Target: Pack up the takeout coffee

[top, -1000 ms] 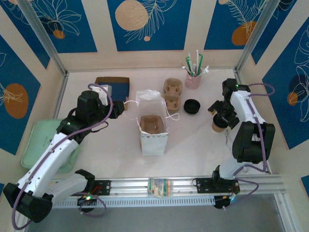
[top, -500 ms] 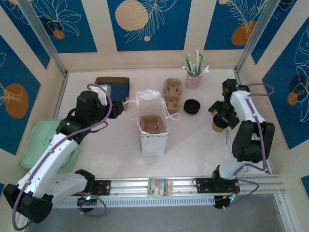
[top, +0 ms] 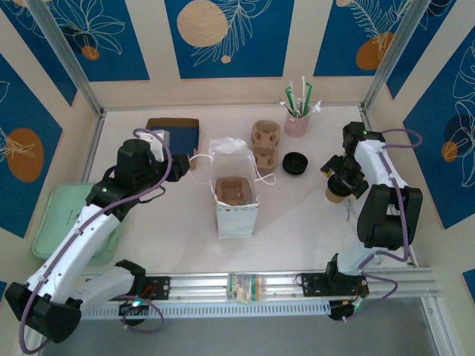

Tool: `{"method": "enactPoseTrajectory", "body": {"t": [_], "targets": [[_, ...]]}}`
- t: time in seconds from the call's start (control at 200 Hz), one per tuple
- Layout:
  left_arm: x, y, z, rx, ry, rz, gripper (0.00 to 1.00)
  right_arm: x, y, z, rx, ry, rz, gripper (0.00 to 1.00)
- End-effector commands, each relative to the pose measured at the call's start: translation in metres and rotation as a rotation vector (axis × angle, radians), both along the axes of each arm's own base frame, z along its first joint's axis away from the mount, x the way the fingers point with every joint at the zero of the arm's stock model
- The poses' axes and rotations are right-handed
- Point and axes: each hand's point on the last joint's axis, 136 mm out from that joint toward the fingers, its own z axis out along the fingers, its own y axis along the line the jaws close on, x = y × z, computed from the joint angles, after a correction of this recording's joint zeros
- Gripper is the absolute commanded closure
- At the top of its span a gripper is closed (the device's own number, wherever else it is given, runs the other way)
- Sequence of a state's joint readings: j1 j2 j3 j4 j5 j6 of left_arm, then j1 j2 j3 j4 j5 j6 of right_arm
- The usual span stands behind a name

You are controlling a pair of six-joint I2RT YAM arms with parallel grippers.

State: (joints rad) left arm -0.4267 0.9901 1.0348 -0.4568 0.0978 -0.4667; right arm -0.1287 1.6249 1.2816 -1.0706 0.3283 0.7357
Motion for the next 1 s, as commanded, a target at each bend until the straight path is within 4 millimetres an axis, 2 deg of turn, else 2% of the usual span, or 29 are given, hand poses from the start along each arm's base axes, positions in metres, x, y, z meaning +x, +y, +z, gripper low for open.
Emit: {"method": "enactPoseTrajectory", "body": {"t": [0.0, 0.996], "targets": [[-0.001, 0.001, 0.001, -0.016, 0.003, -0.002, 0.59, -0.006, 0.000, -0.012, 0.016, 0.036, 0.001, 0.01], [-0.002, 0.004, 0.002, -0.011, 0.009, 0.006, 0.59, 0.001, 0.004, -0.053, 0.068, 0.078, 0.001, 0.00]]}}
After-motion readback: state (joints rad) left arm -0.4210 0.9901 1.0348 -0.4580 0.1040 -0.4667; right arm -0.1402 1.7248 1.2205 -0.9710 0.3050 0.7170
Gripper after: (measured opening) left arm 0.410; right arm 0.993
